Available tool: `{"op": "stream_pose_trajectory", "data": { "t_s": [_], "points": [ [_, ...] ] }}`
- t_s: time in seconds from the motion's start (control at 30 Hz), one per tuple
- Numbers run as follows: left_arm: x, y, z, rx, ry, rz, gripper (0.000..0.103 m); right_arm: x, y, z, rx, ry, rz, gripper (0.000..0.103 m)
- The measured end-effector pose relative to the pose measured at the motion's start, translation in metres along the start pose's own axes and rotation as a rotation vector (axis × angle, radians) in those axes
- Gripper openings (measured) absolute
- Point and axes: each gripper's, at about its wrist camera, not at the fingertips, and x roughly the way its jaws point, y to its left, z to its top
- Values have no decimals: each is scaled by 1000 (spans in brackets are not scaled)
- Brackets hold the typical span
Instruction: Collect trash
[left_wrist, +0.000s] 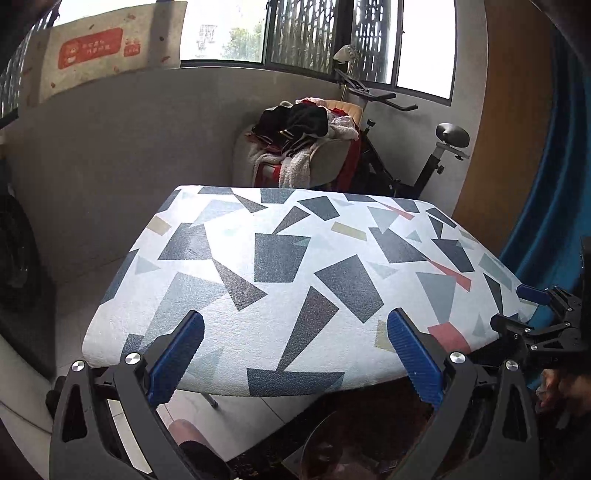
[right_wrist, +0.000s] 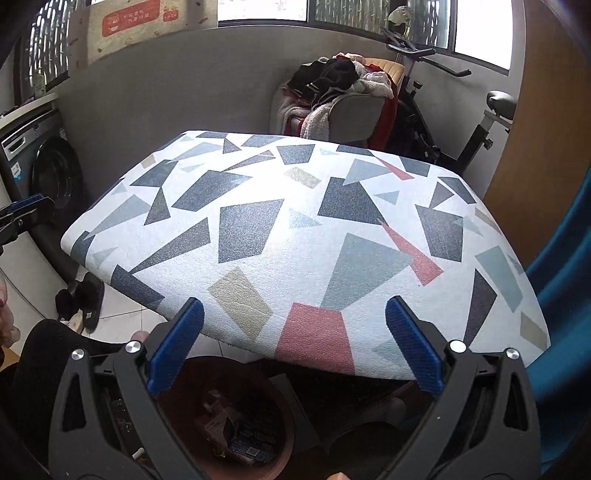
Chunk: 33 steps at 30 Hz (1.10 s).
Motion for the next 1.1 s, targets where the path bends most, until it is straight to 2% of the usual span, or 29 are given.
{"op": "stream_pose_trajectory", "data": {
  "t_s": [0.13,0.23,0.43,0.7,1.1],
  "points": [
    [-15,-14,23,85,-60,59,97,-25,-5,23,5,-73,-7,97],
    [-27,-20,36,109,-94,54,97,-41,-6,35,7,-120,-3,97],
    [-46,-29,52,93,-134,29,97,-62,-5,48,25,-178,16,97],
    [-58,-40,55,104,-148,1,97,-66,-3,52,29,-190,19,97],
    [-53,-42,53,105,-127,-7,97,-67,0,52,37,-187,14,97]
  ]
}}
